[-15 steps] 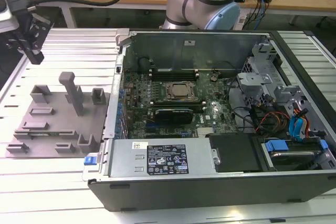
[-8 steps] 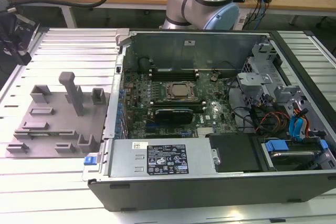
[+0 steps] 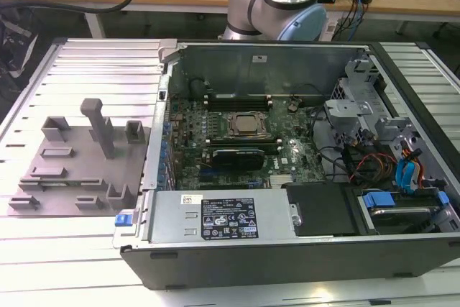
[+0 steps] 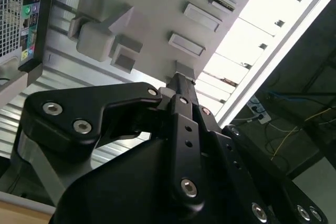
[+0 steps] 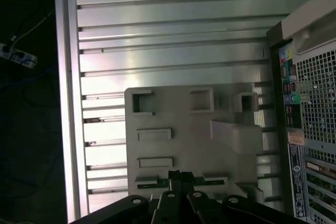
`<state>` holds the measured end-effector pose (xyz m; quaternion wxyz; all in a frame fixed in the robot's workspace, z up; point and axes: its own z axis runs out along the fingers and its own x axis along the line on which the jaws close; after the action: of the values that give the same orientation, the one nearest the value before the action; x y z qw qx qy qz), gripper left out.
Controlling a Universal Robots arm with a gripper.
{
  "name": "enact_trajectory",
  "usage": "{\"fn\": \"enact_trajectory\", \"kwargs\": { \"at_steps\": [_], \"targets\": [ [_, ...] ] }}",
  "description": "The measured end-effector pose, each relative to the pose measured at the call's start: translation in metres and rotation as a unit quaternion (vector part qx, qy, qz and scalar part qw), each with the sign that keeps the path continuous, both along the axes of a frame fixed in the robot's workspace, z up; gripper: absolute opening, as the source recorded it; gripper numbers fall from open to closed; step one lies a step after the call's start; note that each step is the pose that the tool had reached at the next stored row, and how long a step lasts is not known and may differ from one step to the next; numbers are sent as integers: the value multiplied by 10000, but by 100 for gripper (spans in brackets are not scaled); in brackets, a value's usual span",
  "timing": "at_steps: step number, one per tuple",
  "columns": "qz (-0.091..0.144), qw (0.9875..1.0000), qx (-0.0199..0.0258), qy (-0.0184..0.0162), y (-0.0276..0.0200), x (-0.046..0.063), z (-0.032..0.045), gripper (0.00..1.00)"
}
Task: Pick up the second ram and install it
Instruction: 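Reach for the second ram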
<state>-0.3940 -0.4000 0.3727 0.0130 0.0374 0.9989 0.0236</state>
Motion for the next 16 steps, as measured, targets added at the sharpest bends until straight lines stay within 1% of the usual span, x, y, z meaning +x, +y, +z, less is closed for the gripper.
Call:
{"fn": "enact_trajectory", "kwargs": {
  "at_steps": [1, 2, 3, 4, 5, 6, 16],
  "targets": [
    [0, 10000, -4, 0, -18, 3, -2, 8],
    [0, 10000, -7, 0, -64, 12, -4, 8],
    [-1, 10000, -7, 0, -118, 24, -9, 8],
    [0, 10000, -8, 6, -221, 86, -22, 8],
    [1, 10000, -10, 14, -251, 142, -28, 8],
    [2, 10000, -11, 20, -262, 183, -34, 8],
    [2, 10000, -11, 20, -261, 186, -39, 8]
  ]
}}
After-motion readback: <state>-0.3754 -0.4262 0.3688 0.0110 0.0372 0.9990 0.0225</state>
